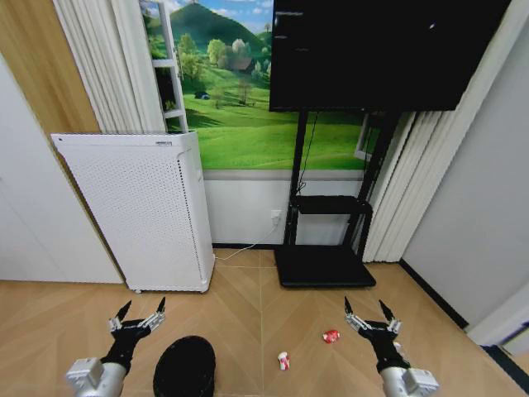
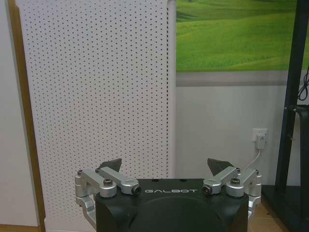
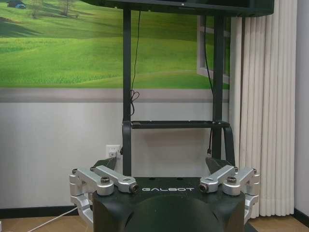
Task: Pick up the trash bin and place the garbage on the floor into it.
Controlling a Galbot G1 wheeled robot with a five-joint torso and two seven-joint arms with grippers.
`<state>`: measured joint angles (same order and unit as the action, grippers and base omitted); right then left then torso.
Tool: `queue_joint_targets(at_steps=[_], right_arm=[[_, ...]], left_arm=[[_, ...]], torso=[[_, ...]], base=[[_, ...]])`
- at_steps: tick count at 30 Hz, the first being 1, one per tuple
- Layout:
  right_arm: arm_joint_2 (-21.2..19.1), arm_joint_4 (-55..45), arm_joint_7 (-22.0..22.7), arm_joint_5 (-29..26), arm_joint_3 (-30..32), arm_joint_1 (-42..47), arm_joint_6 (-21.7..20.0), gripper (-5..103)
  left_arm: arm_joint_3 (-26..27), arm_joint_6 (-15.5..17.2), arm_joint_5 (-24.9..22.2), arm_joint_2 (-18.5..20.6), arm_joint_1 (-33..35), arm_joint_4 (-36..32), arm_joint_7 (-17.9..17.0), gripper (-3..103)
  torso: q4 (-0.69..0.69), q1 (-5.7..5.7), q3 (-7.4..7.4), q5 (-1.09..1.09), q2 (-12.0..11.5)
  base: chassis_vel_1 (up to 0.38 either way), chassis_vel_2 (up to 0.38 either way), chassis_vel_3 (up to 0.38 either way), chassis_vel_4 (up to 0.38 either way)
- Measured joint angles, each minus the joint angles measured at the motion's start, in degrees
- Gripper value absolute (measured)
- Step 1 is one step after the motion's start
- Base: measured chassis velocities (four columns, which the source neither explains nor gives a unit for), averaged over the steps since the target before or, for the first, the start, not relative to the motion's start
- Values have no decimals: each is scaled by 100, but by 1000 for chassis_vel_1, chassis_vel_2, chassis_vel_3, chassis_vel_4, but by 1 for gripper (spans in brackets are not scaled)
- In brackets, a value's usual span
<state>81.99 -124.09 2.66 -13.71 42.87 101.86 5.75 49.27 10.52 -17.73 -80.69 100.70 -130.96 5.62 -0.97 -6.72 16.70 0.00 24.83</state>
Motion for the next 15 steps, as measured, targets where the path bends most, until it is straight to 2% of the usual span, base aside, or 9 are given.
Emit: queue_joint_targets(at_steps=[10, 15], right_arm=[[51, -34, 3, 18, 53, 40, -1, 100], [62, -37, 8, 11, 73, 43, -8, 100]], left_arm=[[-47, -38, -69, 21, -71, 75, 23, 100], [-47, -46, -103, 7, -65, 99, 23, 100]], torso=[[-2, 71, -119, 0, -192], [2, 118, -190, 1, -309]], base=[[0, 0, 0, 0], [0, 0, 0, 0]])
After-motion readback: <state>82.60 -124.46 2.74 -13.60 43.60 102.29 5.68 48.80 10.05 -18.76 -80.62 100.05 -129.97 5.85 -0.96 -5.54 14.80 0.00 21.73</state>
